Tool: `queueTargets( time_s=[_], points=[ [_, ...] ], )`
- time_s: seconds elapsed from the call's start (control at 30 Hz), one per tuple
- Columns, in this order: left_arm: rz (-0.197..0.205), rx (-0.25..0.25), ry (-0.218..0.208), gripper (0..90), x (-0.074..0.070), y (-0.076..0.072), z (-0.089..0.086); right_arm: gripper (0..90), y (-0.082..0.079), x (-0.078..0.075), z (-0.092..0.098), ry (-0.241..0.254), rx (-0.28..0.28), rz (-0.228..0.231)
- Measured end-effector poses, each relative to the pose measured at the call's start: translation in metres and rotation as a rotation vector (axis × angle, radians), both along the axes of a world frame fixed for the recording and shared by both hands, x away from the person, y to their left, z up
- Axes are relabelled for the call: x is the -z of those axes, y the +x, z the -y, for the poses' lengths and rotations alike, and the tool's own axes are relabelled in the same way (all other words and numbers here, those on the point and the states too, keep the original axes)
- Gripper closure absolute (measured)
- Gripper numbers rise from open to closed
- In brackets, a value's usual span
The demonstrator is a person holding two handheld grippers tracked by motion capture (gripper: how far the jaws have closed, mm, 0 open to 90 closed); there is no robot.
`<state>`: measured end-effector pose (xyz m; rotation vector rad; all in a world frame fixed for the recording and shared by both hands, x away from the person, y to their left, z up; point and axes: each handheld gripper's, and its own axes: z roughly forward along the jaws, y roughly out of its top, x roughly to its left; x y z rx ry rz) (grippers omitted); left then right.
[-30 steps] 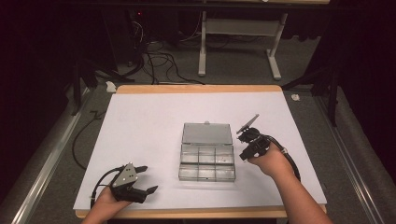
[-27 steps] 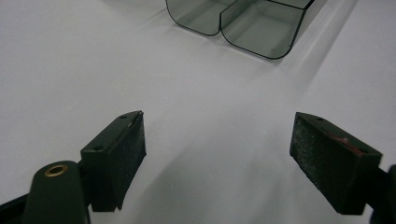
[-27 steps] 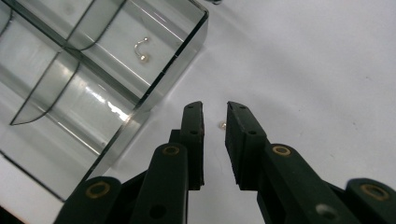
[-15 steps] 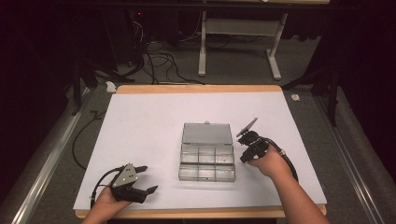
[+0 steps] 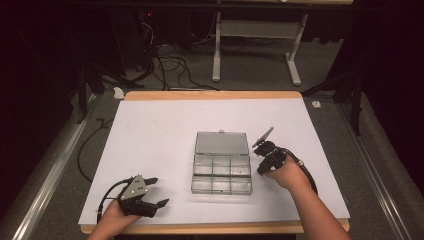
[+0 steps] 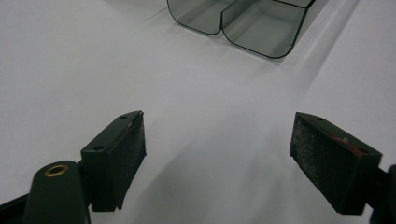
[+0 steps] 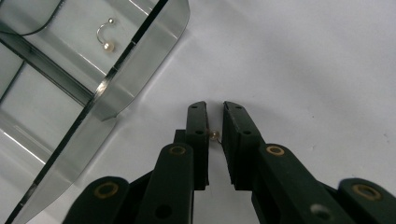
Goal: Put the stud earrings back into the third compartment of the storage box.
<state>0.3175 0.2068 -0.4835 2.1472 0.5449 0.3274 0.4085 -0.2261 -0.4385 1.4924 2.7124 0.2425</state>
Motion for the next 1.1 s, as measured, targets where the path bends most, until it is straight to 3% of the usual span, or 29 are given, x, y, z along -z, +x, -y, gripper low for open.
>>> queueTargets(
  time_s=[0.5, 0.9, 1.1],
  points=[
    [0.008, -0.001, 0.007, 19.1, 0.000, -0.001, 0.000, 86.8, -0.002, 0.000, 0.000, -0.009, -0.010, -0.002],
    [0.001, 0.000, 0.004, 19.1, 0.000, 0.000, 0.000, 86.6, -0.006, -0.024, -0.004, 0.021, -0.010, 0.011],
    [-0.003, 0.000, 0.003, 19.1, 0.000, 0.000, 0.000, 86.6, -0.009, -0.039, -0.006, 0.008, -0.018, 0.024]
  ],
)
